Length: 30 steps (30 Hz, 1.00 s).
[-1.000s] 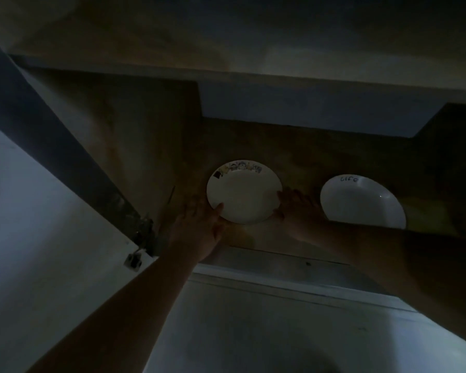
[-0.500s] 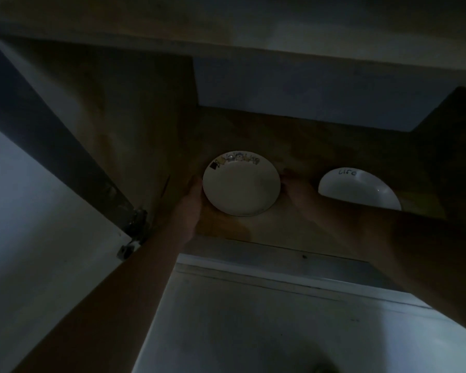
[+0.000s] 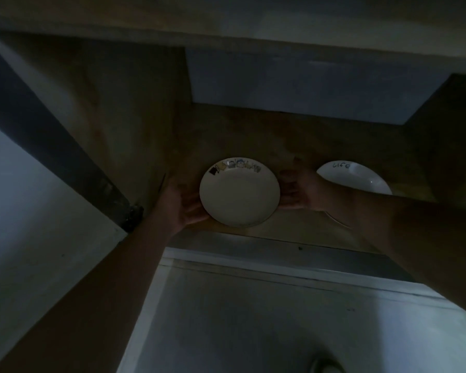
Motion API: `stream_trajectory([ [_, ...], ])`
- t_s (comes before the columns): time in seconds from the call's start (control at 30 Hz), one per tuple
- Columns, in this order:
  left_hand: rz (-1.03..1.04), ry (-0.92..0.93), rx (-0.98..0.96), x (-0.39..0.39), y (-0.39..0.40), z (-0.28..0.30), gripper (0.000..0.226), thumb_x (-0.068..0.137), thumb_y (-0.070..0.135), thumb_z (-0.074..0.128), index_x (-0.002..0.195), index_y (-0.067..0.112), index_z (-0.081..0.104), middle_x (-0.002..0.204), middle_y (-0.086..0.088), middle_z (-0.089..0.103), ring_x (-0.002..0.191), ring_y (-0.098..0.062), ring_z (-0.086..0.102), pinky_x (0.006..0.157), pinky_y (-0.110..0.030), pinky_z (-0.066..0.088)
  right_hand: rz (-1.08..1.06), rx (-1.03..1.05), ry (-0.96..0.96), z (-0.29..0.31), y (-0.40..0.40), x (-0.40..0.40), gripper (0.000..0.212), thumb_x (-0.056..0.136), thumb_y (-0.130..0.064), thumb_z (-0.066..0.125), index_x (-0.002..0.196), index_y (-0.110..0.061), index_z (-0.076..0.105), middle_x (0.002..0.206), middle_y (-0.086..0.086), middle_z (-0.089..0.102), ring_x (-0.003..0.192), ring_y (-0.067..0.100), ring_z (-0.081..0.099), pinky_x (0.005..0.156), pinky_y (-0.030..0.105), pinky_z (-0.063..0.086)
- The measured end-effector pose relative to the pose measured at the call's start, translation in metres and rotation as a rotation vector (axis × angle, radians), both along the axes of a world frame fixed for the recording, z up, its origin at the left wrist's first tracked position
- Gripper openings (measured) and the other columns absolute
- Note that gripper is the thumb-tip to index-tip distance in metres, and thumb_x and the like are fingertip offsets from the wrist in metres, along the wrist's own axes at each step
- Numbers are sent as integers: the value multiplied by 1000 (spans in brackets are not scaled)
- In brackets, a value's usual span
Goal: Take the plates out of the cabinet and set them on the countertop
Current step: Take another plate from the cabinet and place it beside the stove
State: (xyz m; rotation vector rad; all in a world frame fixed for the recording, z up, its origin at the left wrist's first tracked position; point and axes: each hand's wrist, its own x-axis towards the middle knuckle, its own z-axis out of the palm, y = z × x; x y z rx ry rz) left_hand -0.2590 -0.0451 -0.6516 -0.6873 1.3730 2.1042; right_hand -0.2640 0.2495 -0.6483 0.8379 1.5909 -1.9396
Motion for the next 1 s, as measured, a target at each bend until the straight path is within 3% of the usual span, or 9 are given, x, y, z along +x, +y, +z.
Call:
stream_trajectory([
  [0.1,-60,11,-36,2,0,-2,48,98,56,36,111,16,60,120,-11,62,107,-29,60,96,-59,46,54,-20,-29,-5,5,1,70,91,-69,30,120,-14,61,118,16,64,111,35,61,97,53,48],
  [0.23,-78,2,-62,2,-1,-11,64,98,60,29,128,10,56,132,-13,57,121,-30,54,99,-55,44,38,-13,5,-1,-5,4,62,93,-64,35,121,-15,61,109,9,66,100,28,64,87,45,51],
  [0.33,-77,-2,-29,1,-3,-15,69,98,60,29,136,7,52,137,-15,55,126,-32,51,103,-59,41,42,-6,36,4,-13,7,56,91,-63,38,103,-15,64,105,6,67,95,24,64,74,39,51],
  [0.4,-74,-13,15,0,-2,-14,69,98,60,30,135,6,52,134,-15,56,123,-33,52,98,-61,44,53,-15,36,5,-12,7,56,92,-64,36,100,-15,64,104,6,67,95,23,64,75,39,50],
  [0.5,-69,-37,23,-1,-3,-12,61,99,56,33,128,5,53,128,-15,57,116,-33,55,81,-56,50,63,-18,26,3,-10,7,62,93,-64,32,115,-14,61,107,5,65,97,23,62,75,39,50],
  [0.57,-89,-54,7,1,-4,-12,64,98,58,33,129,6,54,129,-16,59,116,-33,56,81,-57,51,74,-4,18,2,-10,9,61,92,-65,32,121,-18,58,111,4,64,100,23,62,73,38,49],
  [0.67,-115,-64,-30,5,-5,-11,63,98,57,33,132,10,56,129,-15,61,114,-34,58,80,-57,53,96,10,1,-1,-10,12,57,91,-66,33,109,-22,64,110,4,66,100,23,63,80,40,49],
  [0.87,-128,-72,-64,9,-4,-7,60,99,54,32,131,10,57,129,-16,61,108,-34,61,73,-51,54,114,29,11,-3,-9,18,57,91,-67,34,109,-23,65,111,4,66,103,24,62,89,43,48],
  [1.0,-167,-43,-38,10,-3,0,63,96,61,34,129,13,58,127,-14,62,109,-36,62,78,-55,55,102,31,41,0,-5,23,58,91,-65,36,118,-22,64,110,5,67,99,23,64,84,42,51],
])
